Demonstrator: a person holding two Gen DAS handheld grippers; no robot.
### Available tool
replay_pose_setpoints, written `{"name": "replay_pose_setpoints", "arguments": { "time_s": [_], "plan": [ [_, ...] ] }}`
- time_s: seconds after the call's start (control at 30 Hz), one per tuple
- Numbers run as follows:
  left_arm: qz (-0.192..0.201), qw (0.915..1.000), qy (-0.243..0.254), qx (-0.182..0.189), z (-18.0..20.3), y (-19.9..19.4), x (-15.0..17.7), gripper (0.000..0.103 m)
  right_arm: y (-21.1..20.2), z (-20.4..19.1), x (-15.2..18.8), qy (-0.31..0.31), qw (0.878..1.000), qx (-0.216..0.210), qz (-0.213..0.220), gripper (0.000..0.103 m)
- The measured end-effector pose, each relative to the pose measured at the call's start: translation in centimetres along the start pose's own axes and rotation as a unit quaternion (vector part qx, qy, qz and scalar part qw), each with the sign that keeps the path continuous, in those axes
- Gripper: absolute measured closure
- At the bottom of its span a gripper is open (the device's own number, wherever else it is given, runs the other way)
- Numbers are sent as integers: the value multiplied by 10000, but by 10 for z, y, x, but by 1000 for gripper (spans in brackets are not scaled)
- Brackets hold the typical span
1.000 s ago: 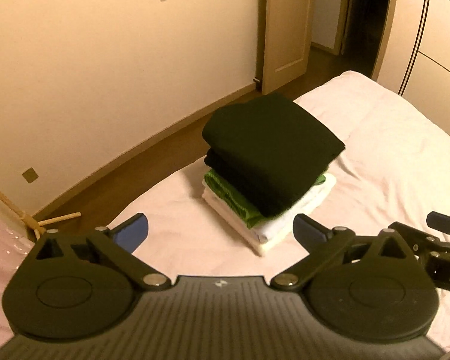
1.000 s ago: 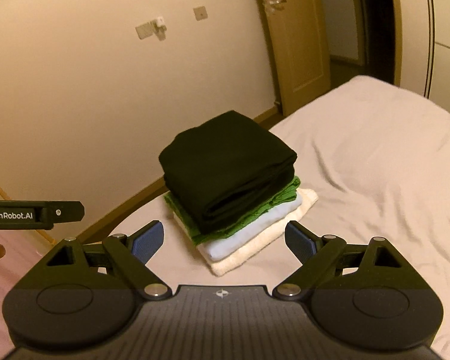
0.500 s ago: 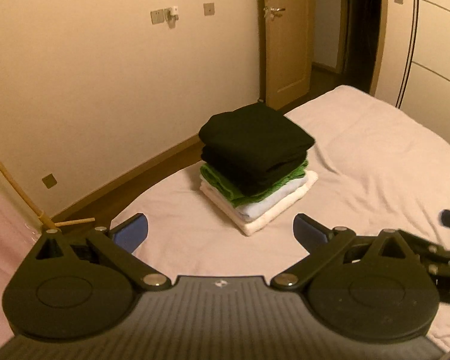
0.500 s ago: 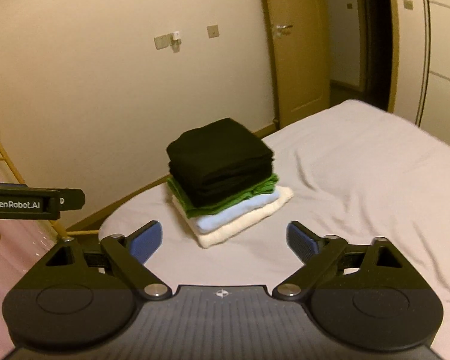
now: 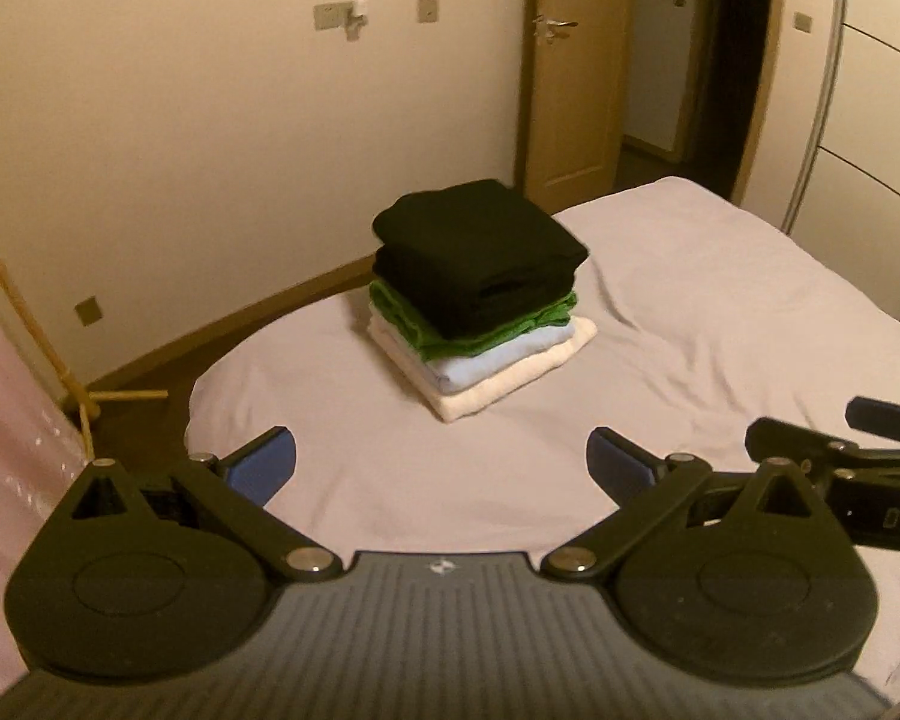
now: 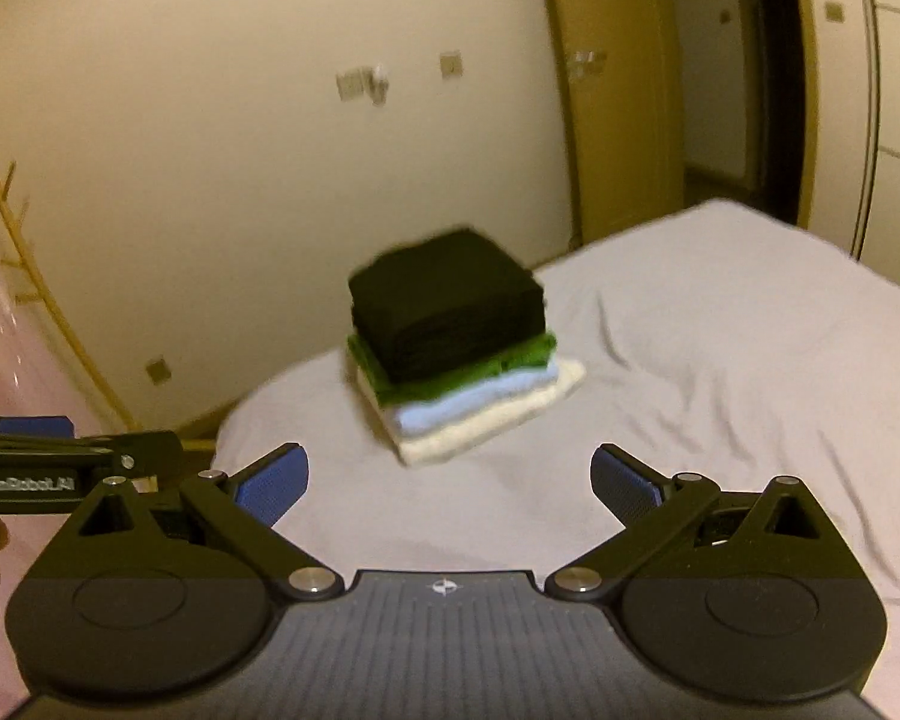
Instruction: Fold clothes
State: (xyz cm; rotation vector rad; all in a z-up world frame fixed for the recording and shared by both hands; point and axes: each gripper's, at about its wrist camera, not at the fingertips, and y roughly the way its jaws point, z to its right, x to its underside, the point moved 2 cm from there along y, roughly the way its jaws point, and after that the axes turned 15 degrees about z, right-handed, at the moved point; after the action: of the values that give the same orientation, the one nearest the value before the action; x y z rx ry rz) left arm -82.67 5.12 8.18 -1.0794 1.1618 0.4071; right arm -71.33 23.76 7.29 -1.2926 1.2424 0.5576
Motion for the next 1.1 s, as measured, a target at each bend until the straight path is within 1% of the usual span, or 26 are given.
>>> {"name": "replay_pose_setpoints", "arguments": {
  "time_s": [0.07, 0.2, 0.27, 0.37, 0.63, 0.9, 1.1],
  "plan": [
    [-89, 9999, -92, -99, 1, 9, 4, 1, 12, 4, 3, -109, 9996, 64, -239, 0],
    [-322, 9990, -176, -241, 2, 31, 13, 1, 38, 11, 9, -330, 9981, 105, -515, 0],
    [-445, 9984, -156, -312, 2, 42, 17, 1, 56, 15, 12, -328, 9968, 153, -714, 0],
    [-577, 9974, -100, -418, 2, 58, 19, 1, 79, 19, 16, -273, 9952, 109, -930, 0],
    [-869, 9948, -59, -525, 2, 101, 21, 1, 130, 20, 16, -387, 9923, -2, -1177, 0],
    [-1105, 9921, -28, -587, 2, 139, 20, 1, 174, 34, 21, -192, 9897, 41, -1421, 0],
    [-1155, 9915, 25, -594, 5, 159, 18, 1, 198, 45, 24, -86, 9881, 74, -1534, 0]
  ]
}}
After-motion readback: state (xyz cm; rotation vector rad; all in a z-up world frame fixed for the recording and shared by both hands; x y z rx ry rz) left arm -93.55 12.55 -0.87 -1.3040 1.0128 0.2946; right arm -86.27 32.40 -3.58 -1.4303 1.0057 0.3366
